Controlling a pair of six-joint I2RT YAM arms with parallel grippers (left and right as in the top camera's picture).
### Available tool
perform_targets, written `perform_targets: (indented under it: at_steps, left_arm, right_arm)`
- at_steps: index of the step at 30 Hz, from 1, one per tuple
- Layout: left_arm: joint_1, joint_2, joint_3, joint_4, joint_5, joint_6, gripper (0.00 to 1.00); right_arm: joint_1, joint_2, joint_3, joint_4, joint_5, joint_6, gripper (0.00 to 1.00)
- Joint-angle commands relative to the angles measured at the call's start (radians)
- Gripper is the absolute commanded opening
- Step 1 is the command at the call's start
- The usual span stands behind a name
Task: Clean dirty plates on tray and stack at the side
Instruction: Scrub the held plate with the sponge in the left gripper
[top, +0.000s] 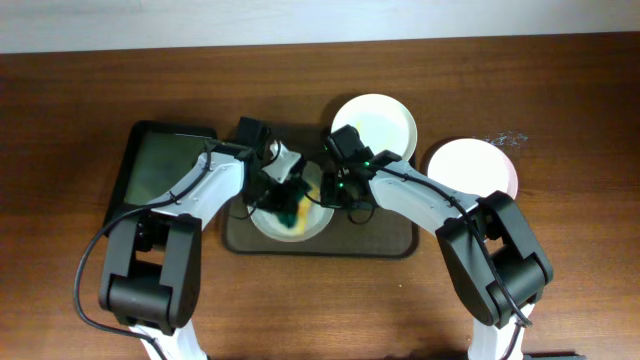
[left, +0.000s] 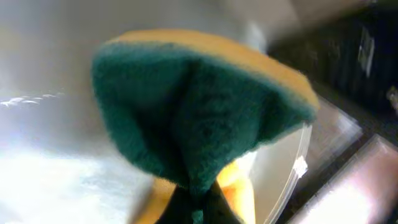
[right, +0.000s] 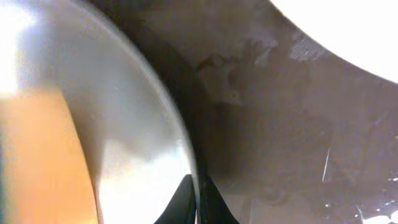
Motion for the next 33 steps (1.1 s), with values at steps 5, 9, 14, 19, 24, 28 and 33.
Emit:
perform_targets:
  at_steps: [5,9,14,19,24,28,33]
  left_arm:
    - [0.002,0.015,0.002,0.351,-0.641,-0.394,0.00]
    - [0.002,0.015,0.002,0.178,-0.615,-0.392,0.00]
    - [0.002,0.014,0.002,0.037,-0.042,-0.063,0.00]
    - [0.008,0.014,0.002,0.189,0.018,-0.069,0.00]
    - [0.009,0.015,0.002,0.350,-0.556,-0.304,0.00]
    - [0.011,0.003,0.013,0.329,-0.842,-0.381,0.00]
    - [0.038,-0.101,0.154,0.084,-0.835,-0.381,0.00]
  right_arm:
    - [-0.003,0.026,0.000,-0.007,0.023,0.011,0.04]
    - [-0.003,0.026,0.000,-0.006,0.029,0.011,0.04]
    - [-0.002,0.026,0.000,-0.007,0.028,0.011,0.04]
    - [-0.003,0.026,0.000,-0.011,0.028,0.011,0.04]
    - [-0.003,0.026,0.000,-0.016,0.028,0.011,0.04]
    - [-0.003,0.026,0.000,-0.018,0.028,0.011,0.04]
    - [-0.003,0.026,0.000,-0.022,0.028,0.011,0.04]
